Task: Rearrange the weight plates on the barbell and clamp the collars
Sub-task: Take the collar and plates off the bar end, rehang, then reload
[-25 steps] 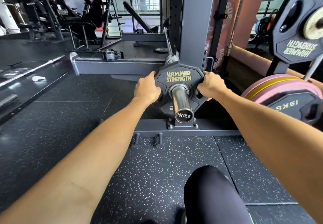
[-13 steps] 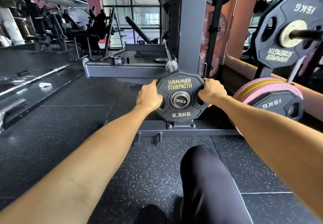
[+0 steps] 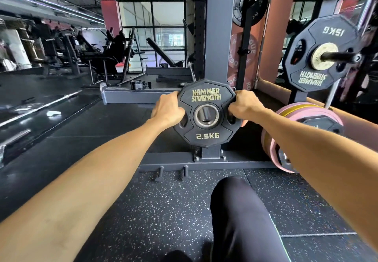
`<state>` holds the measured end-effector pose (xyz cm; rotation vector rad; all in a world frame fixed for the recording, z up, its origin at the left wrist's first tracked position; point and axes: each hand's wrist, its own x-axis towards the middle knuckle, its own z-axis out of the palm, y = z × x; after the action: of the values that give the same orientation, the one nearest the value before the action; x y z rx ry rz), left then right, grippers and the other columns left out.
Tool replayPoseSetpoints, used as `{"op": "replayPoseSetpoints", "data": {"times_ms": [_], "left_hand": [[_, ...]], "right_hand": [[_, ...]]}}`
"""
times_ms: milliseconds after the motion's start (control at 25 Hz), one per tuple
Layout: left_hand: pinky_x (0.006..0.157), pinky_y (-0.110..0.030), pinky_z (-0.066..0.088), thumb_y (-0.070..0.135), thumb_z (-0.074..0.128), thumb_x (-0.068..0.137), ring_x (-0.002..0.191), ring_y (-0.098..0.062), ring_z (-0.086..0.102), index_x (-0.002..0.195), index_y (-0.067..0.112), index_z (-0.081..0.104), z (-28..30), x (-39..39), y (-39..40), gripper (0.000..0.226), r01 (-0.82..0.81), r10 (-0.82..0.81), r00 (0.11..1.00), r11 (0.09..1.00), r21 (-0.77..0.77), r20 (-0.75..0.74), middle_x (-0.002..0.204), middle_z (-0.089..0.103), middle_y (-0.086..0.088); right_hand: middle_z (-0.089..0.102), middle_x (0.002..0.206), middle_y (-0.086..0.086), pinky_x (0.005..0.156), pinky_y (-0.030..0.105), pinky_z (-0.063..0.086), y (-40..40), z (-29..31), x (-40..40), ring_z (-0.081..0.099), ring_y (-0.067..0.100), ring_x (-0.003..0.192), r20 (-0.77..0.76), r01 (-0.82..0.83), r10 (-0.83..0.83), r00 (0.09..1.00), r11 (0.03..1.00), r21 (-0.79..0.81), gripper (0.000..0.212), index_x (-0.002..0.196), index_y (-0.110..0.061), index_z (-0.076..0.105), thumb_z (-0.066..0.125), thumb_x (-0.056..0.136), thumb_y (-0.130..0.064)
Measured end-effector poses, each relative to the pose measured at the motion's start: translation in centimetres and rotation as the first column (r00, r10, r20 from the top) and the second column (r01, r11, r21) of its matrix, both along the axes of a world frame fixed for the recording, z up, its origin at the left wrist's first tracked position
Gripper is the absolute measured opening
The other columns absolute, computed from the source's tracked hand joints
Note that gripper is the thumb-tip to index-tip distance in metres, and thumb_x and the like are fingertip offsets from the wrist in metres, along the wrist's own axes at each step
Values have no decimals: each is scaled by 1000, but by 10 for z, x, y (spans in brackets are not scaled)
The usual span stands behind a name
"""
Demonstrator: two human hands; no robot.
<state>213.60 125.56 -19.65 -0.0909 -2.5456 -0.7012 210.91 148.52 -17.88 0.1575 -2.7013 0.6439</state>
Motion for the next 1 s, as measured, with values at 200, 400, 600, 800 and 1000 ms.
{"op": "replayPoseSetpoints", "data": {"times_ms": [200,400,600,800,1000], "left_hand": [[70,-42,54,3,52,78,83,-33,60,98,11,60,71,-9,-3,23,5,-4,993,1000,6,-114,89,64,-9],[73,-40,56,5,53,78,84,-34,61,95,13,61,134,-52,1,20,-28,23,982,999,-20,-189,91,66,-12],[62,-33,49,3,54,77,75,-31,59,90,16,59,201,-102,8,19,-12,11,975,1000,-3,-223,83,63,-7],[63,-40,53,1,53,76,74,-31,61,99,9,62,326,-129,14,25,-63,63,981,998,5,-183,84,64,-11],[59,-35,49,4,55,75,74,-31,58,83,17,56,478,-129,15,15,-68,62,980,997,-23,-190,80,61,-6]], "right_hand": [[66,77,16,66,46,61,0,68,-4,67,38,68,-68,-84,80,994,995,-59,11,63,-10,58,49,69,-9],[61,66,13,42,26,49,6,128,-45,63,33,55,-142,-108,100,985,993,-55,15,58,-6,59,49,70,-5],[56,61,8,44,22,43,15,196,-101,57,30,58,-163,-136,130,978,990,-23,13,61,-2,59,52,72,-5],[59,61,11,37,17,36,20,326,-136,60,26,50,-97,-171,168,981,985,-20,16,61,-1,61,53,73,-7],[61,67,14,39,19,37,22,475,-134,62,29,53,-84,-188,187,979,982,-2,16,61,-4,63,50,70,-9]]}}
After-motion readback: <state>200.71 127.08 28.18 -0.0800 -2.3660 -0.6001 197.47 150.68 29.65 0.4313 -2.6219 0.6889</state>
